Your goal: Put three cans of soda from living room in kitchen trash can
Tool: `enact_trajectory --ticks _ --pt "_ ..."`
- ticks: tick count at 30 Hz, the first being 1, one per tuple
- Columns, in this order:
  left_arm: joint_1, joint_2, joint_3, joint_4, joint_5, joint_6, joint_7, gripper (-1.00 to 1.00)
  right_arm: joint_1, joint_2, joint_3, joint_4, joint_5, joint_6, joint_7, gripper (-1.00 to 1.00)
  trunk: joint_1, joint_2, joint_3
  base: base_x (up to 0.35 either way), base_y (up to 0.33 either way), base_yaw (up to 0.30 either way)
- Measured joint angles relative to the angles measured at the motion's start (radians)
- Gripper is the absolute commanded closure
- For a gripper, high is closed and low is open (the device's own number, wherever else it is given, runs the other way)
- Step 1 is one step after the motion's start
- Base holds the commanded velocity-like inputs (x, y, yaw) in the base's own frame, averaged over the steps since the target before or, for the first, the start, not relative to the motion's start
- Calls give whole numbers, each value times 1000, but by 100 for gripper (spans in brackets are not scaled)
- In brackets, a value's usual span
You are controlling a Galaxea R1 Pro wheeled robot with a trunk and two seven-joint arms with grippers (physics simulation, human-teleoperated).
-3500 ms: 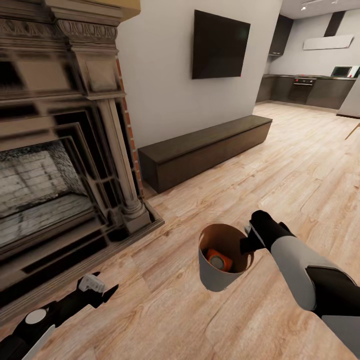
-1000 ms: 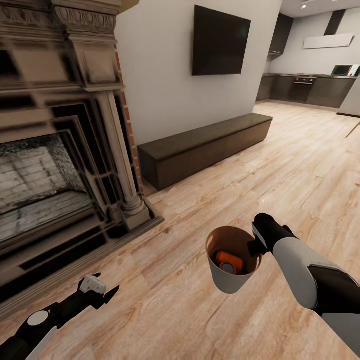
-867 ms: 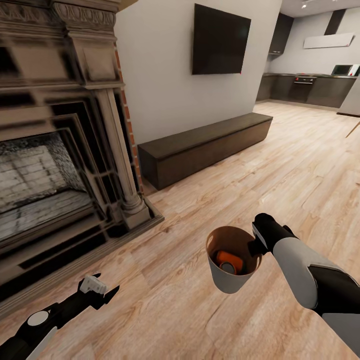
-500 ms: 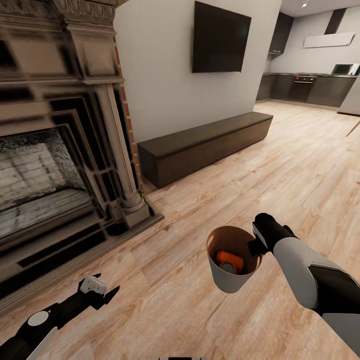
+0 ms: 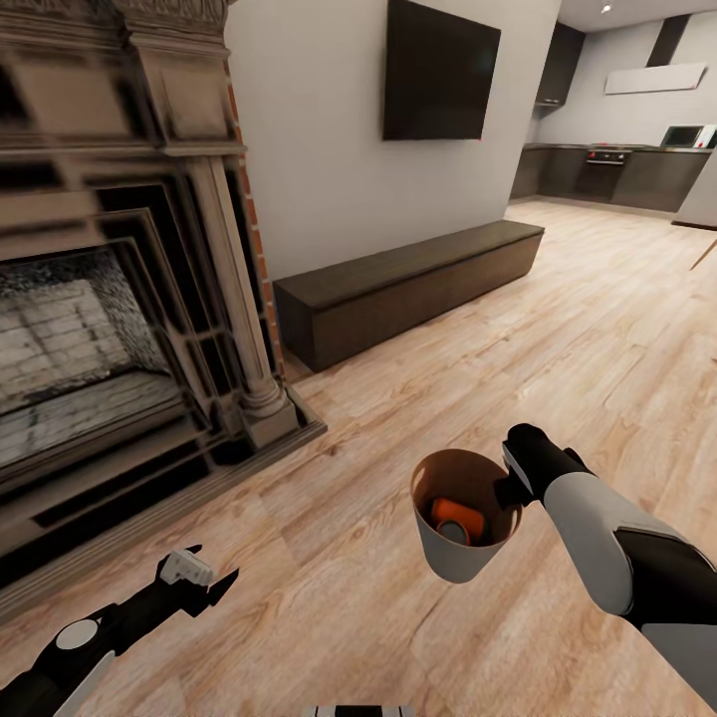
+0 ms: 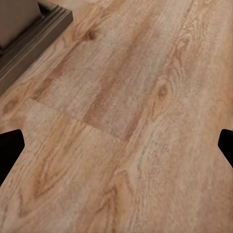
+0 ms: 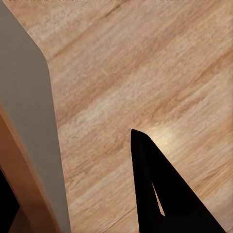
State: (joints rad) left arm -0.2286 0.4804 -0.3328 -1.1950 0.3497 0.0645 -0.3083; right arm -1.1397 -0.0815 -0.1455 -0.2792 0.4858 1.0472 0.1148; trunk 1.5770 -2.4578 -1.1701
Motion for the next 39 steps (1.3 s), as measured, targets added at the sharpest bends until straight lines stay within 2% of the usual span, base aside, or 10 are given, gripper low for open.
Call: enact_trajectory --ticks 6,11,21,28,39 --pt "0 0 0 0 -1 0 0 -100 0 -1 0 0 0 0 0 100 0 0 0 0 0 0" --pt "0 0 0 0 -1 0 0 -100 1 -1 0 0 2 0 0 100 19 -35 -16 0 0 0" --pt "0 0 0 0 -2 0 0 -100 0 -2 1 -2 1 0 0 100 19 -35 -16 0 0 0" --pt "0 0 -3 15 -2 0 0 -100 1 -1 1 -4 2 0 0 100 26 -43 -42 0 0 0" --pt "0 0 -5 27 -2 0 0 -100 0 0 0 -5 1 0 0 100 26 -44 -42 0 0 0"
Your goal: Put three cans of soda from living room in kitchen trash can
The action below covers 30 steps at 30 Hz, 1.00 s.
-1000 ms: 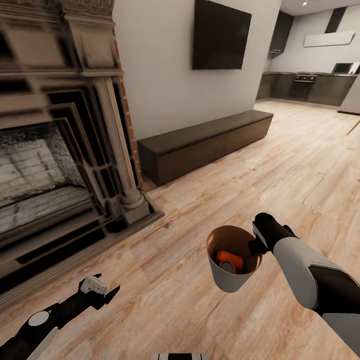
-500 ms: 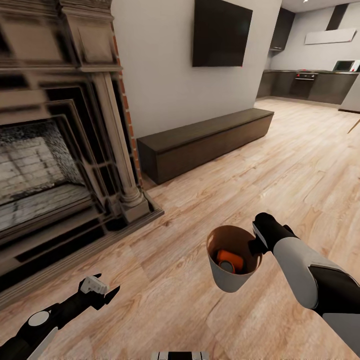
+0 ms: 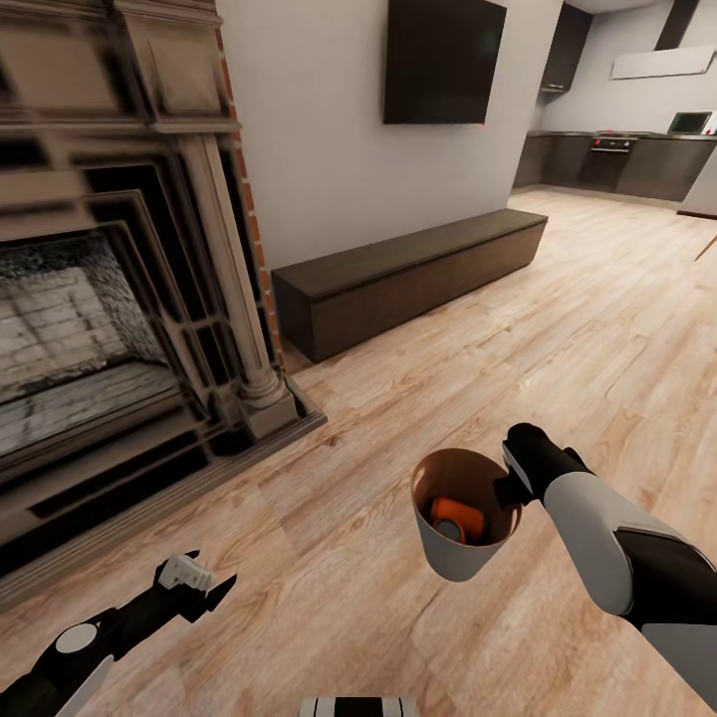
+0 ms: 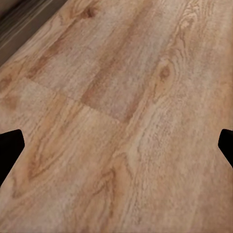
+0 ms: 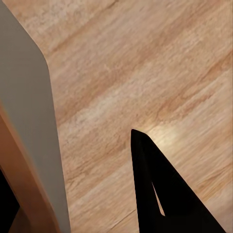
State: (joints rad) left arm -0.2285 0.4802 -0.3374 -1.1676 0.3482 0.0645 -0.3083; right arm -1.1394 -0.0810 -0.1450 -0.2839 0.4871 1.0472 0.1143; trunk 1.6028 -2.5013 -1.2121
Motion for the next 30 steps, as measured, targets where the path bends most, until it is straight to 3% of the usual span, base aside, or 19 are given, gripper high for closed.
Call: enact_trajectory --ticks 6,30 --pt "0 0 -1 1 0 0 3 -100 0 0 0 0 0 0 0 100 2 -1 -19 0 0 0" --pt "0 0 -2 2 -1 -1 5 -100 0 0 1 0 -1 0 0 100 4 -2 -35 0 0 0"
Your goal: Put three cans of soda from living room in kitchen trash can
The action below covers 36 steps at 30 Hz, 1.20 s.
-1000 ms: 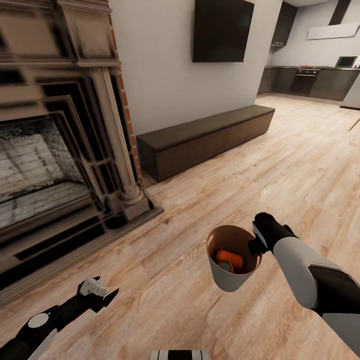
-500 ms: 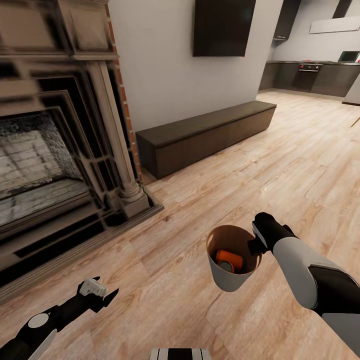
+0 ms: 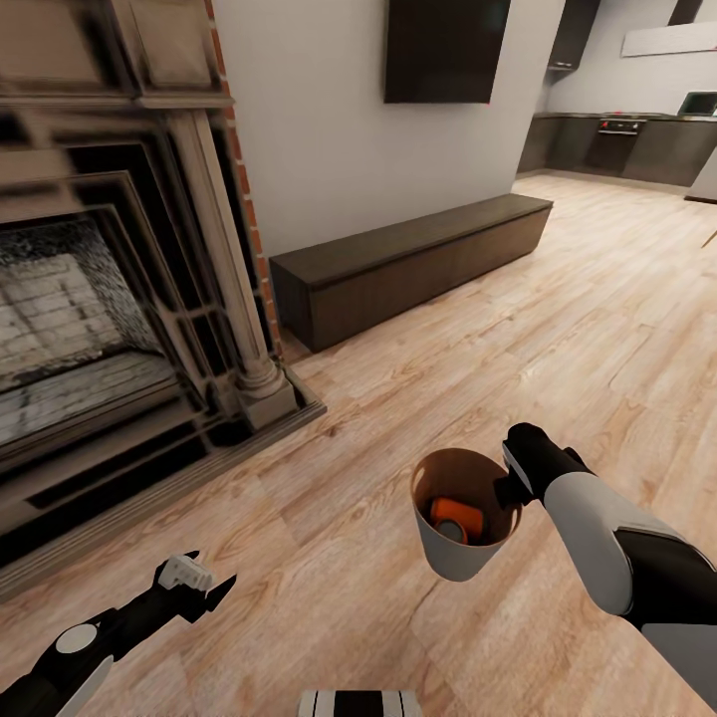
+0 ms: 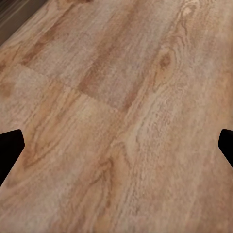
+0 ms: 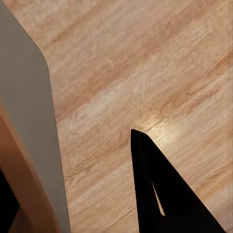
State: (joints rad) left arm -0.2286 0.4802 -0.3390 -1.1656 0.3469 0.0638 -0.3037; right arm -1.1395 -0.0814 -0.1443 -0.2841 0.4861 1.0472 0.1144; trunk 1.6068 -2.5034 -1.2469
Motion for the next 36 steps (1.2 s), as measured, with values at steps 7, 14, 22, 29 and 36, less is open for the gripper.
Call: enact_trajectory --ticks 7,14,22,29,36 --pt "0 -1 -1 3 0 -1 1 -100 0 0 0 0 0 0 0 100 3 -1 -23 0 0 0" --pt "0 -6 0 6 0 -1 1 -100 0 0 0 0 -2 0 0 100 3 -1 -23 0 0 0" --pt "0 -8 -1 7 0 -1 0 -100 0 1 0 1 1 0 0 100 5 -3 -43 0 0 0" --pt "0 -8 -2 6 0 -1 0 -100 0 1 0 1 -1 0 1 100 5 -3 -43 0 0 0" --pt "0 -8 -2 7 -2 -1 0 -100 0 1 0 0 0 0 2 100 6 -3 -54 0 0 0"
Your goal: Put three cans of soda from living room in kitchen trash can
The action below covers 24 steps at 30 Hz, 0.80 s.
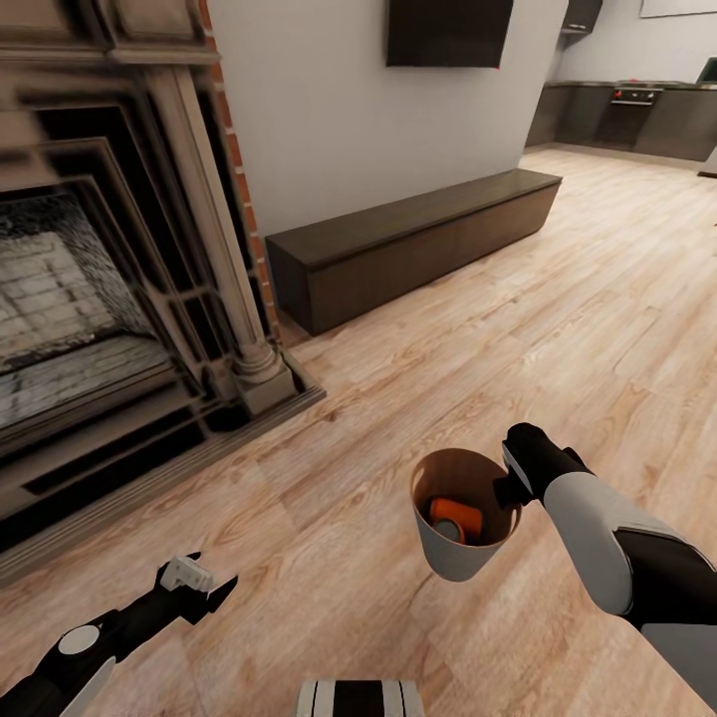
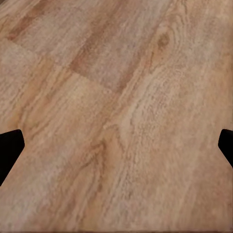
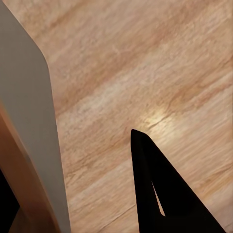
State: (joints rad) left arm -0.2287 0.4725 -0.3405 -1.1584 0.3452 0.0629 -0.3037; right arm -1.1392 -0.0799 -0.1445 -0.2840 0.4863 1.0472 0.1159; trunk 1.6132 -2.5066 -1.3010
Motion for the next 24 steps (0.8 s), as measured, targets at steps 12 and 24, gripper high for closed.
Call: enact_trajectory --ticks 12,24 --pt "-1 -4 0 0 0 0 0 -100 0 -2 0 0 -1 0 0 100 0 0 -4 0 0 0" --pt "-1 -5 0 0 0 0 0 -100 0 -3 0 1 -2 0 -1 100 2 -1 -19 0 0 0"
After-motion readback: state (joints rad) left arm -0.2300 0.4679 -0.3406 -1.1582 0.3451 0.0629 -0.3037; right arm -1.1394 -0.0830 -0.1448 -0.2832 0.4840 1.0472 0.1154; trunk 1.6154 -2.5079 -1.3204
